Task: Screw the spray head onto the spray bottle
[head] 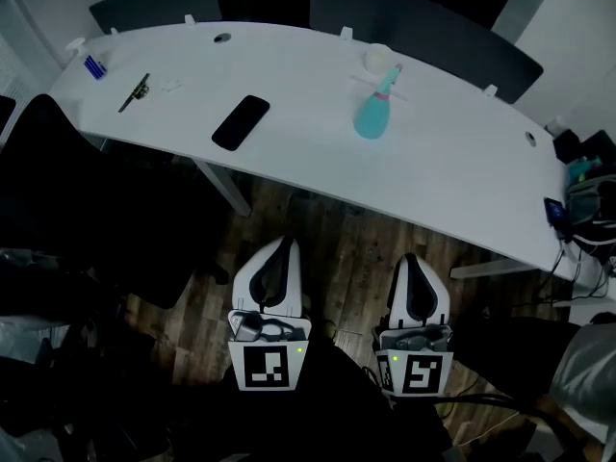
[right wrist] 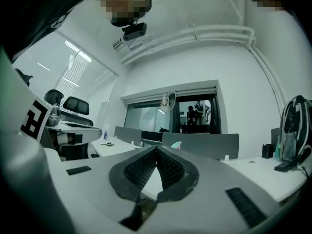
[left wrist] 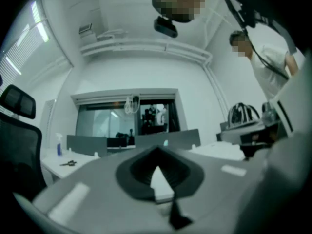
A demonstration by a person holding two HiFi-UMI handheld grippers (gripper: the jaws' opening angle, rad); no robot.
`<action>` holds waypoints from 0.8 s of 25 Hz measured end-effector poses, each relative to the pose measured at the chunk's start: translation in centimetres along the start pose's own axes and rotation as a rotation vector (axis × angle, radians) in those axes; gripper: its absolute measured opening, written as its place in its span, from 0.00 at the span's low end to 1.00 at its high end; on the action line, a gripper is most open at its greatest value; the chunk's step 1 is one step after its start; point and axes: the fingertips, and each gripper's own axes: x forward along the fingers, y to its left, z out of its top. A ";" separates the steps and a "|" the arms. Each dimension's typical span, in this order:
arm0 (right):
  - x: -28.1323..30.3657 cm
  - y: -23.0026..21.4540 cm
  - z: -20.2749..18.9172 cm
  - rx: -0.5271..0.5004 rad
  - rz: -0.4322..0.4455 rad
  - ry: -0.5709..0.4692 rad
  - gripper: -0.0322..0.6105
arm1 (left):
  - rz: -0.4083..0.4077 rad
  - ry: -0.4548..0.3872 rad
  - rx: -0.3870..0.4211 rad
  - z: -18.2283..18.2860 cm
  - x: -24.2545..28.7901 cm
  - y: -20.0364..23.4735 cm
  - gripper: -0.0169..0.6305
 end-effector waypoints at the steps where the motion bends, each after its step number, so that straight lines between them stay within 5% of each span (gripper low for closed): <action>1: -0.5 -0.2 0.1 0.002 0.004 -0.006 0.06 | 0.000 -0.009 0.011 0.4 -0.4 -0.6 0.03; 7: -2.6 0.7 0.4 -0.005 0.032 -0.013 0.06 | -0.002 -0.004 0.009 0.5 -2.5 -2.2 0.03; 20: -2.2 2.2 2.4 -0.049 -0.005 -0.032 0.06 | -0.139 -0.054 0.040 1.9 -1.6 -2.7 0.03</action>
